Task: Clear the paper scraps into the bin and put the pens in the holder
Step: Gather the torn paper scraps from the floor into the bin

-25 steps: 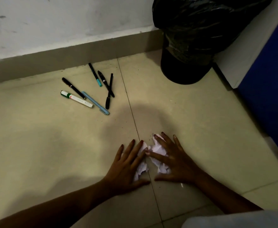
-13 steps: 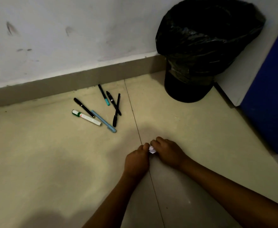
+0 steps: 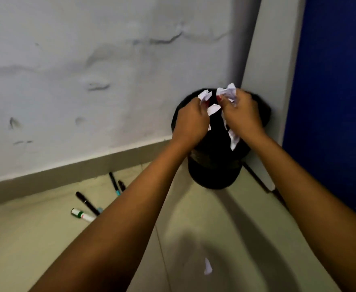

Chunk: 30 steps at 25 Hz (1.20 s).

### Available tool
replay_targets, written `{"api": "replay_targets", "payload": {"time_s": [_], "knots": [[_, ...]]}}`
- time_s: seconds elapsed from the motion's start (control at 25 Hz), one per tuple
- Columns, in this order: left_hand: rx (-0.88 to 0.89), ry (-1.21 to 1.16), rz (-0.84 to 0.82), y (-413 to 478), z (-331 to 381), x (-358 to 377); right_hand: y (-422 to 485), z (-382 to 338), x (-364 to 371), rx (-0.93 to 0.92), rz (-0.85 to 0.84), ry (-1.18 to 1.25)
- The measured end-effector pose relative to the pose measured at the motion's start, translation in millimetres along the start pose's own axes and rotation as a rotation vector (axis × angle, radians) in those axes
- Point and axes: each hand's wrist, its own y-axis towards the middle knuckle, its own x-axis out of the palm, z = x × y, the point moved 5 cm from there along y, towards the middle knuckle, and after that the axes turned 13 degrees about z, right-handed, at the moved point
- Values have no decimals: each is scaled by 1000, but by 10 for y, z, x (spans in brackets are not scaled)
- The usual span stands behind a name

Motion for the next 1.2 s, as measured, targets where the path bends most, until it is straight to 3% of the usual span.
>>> {"api": "replay_targets", "payload": {"time_s": [0.12, 0.2, 0.28, 0.4, 0.48, 0.56, 0.64, 0.72, 0.8, 0.88, 0.92, 1.0, 1.08, 1.2], "knots": [[38, 324, -165, 432, 25, 370, 422, 243, 192, 29, -175, -296], [62, 593, -311, 503, -76, 508, 481, 358, 217, 97, -360, -339], [81, 438, -240, 510, -60, 490, 454, 314, 81, 35, -320, -315], [-26, -123, -13, 289, -17, 288, 15, 180, -319, -222, 72, -104], [-85, -318, 191, 30, -170, 82, -611, 309, -494, -350, 200, -65], [-159, -354, 312, -333, -443, -16, -1155, 792, -480, -281, 123, -199], [-223, -266, 315, -784, -766, -8, -1562, 1488, -371, 3, -90, -448], [-226, -119, 131, -1255, -1058, 108, -1895, 2087, -412, 305, -315, -780], [-255, 10, -355, -1814, -1291, 360, -2193, 2340, -552, 554, -401, -964], [-124, 271, -835, -2408, -1478, 544, -2430, 2369, -573, 532, -371, -983], [-12, 383, -921, -2620, -1509, 583, -2506, 2303, -562, 404, -321, -964], [89, 421, -882, -2809, -1501, 600, -2653, 2155, -435, 115, -326, -861], [43, 333, -820, -2802, -1502, 556, -2728, 2036, -241, -85, -441, -693], [-39, 272, -762, -2606, -1614, 459, -2454, 1980, 102, -259, -464, -555]]}}
